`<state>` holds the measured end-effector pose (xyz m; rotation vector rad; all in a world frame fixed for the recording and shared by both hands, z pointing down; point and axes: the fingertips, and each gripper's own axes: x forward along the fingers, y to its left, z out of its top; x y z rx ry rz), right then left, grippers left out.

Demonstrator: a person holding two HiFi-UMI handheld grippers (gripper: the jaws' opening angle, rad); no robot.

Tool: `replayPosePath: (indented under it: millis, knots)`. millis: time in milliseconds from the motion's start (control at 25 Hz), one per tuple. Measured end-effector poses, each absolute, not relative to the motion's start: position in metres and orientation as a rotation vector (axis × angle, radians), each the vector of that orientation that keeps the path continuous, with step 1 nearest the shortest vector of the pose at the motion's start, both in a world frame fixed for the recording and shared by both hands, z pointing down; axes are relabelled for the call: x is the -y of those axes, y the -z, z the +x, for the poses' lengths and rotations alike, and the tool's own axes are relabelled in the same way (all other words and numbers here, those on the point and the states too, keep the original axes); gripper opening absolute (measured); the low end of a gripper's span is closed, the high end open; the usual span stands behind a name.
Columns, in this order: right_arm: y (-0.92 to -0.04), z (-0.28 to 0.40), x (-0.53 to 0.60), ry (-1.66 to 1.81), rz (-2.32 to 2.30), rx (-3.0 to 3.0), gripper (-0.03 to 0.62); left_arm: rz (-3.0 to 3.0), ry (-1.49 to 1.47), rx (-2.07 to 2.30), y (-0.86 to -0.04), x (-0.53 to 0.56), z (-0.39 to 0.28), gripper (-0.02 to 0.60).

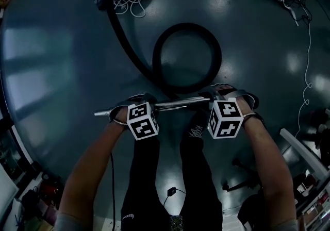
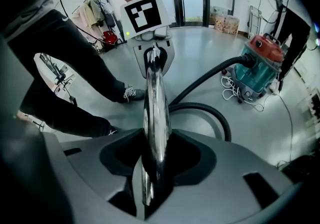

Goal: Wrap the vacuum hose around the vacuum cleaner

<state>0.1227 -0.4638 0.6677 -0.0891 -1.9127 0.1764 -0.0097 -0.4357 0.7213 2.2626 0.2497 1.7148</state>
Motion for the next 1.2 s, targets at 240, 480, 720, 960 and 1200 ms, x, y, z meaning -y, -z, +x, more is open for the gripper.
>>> replayPosePath:
  millis: [240, 480, 720, 960, 1200]
  knots:
    - [-0.678, 0.124, 0.47, -0.249, -0.102, 1.915, 0.172, 2.337, -1.661, -0.158, -0.718, 0.445, -0.006, 0.146]
    - [-0.686, 0.127, 0.49, -0.255, -0.024, 1.915, 0.213, 2.324, -1.586, -0.101, -0.71, 0.455, -0.005, 0.143]
    - [-0.688, 0.128, 0.501, -0.221, 0.056, 1.899, 0.227, 2.302, -1.577, -0.079, -0.713, 0.458, -0.007, 0.143]
    - [-0.673, 0.144, 0.526, -0.286, 0.353, 1.94, 0.243, 2.267, -1.572, 0.022, -0.718, 0.467, -0.011, 0.143]
    - [-0.666, 0.146, 0.525, -0.406, 0.485, 1.97, 0.242, 2.15, -1.468, 0.21, -0.729, 0.477, -0.016, 0.143]
